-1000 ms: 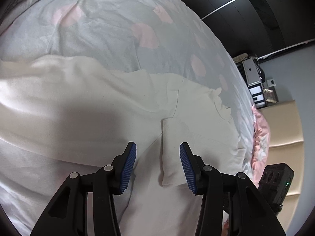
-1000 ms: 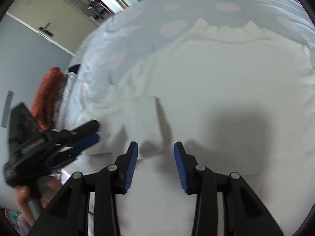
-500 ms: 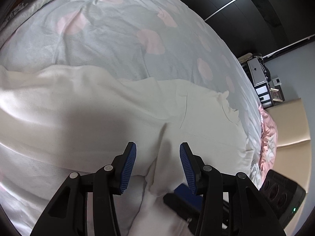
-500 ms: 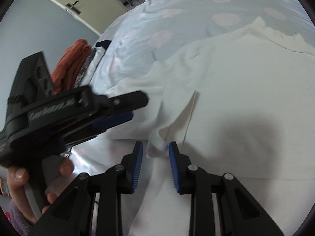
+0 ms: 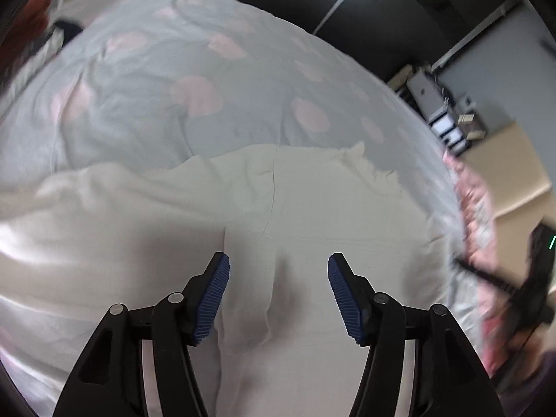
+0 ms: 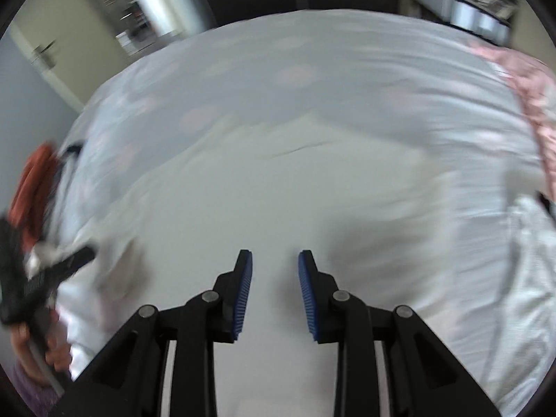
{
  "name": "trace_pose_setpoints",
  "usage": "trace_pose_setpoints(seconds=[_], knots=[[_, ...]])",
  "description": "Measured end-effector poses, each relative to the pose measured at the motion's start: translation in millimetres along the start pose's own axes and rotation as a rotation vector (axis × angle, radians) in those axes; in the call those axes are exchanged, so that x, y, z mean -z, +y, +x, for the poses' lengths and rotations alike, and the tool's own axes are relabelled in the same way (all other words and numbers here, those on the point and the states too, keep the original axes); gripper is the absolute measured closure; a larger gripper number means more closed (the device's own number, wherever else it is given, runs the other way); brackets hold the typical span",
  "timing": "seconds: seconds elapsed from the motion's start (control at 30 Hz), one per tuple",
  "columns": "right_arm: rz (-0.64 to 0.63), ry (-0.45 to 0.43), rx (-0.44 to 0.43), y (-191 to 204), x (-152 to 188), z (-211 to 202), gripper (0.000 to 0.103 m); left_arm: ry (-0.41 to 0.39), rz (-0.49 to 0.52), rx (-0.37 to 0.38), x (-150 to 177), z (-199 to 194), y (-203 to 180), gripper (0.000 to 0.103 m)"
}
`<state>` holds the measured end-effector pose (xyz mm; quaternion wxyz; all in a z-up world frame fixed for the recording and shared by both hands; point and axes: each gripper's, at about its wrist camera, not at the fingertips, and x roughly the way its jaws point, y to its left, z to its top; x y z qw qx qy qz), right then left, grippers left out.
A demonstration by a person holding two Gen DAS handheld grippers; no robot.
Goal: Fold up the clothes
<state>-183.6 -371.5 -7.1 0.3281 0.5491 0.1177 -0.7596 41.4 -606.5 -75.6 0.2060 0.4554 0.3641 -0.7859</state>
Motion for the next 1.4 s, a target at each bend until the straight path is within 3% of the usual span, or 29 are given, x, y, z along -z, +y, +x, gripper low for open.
trace_pose_setpoints(seconds=[0.1, 0.2, 0.4, 0.53, 0.6, 0.63, 0.67, 0.73, 0.83, 0.97, 1.03, 1.17, 1.2, 1.23, 1.3, 1.4], knots=[[0.101, -0.008, 0.112, -58, -28, -12, 0.076, 0.011, 0.079, -0.075, 3, 8, -17, 0.042], [0.165, 0.006, 0.182, -99, -47, -12, 0.076, 0.025, 0.087, -0.112, 3, 18, -18, 0.042], [0.209, 0.045, 0.154, -132, -65, 23, 0.075, 0.016, 0.085, -0.159, 2, 30, -15, 0.043], [0.269, 0.078, 0.106, -141, -61, 58, 0.075, -0.009, 0.078, -0.154, 0, 33, -14, 0.061], [0.282, 0.094, 0.1, -142, -56, 70, 0.075, -0.017, 0.072, -0.136, -1, 32, -13, 0.066], [0.278, 0.101, 0.107, -143, -54, 74, 0.075, -0.024, 0.072, -0.13, -2, 32, -12, 0.078], [0.266, 0.095, 0.117, -143, -52, 75, 0.077, -0.036, 0.076, -0.127, -2, 30, -13, 0.082], [0.247, 0.06, 0.135, -145, -52, 67, 0.095, -0.067, 0.08, -0.102, -3, 25, -14, 0.087], [0.228, -0.005, 0.18, -153, -59, 48, 0.099, -0.129, 0.075, -0.041, -5, 15, -15, 0.088], [0.256, -0.086, 0.227, -176, -74, 28, 0.103, -0.159, 0.072, -0.055, -8, 13, -17, 0.088], [0.278, -0.088, 0.195, -185, -75, 28, 0.103, -0.143, 0.059, -0.08, -9, 17, -14, 0.088], [0.269, -0.051, 0.086, -185, -63, 33, 0.098, -0.107, 0.019, -0.097, -10, 20, -5, 0.088], [0.272, -0.045, 0.064, -183, -62, 33, 0.09, -0.102, 0.019, -0.099, -9, 21, -5, 0.088], [0.275, -0.039, 0.042, -182, -60, 33, 0.074, -0.097, 0.018, -0.101, -9, 21, -5, 0.088], [0.283, -0.027, 0.0, -180, -58, 34, 0.065, -0.093, 0.022, -0.104, -8, 22, -5, 0.088], [0.322, -0.009, 0.005, -173, -60, 41, 0.065, -0.092, 0.03, -0.103, -7, 21, -6, 0.088]])
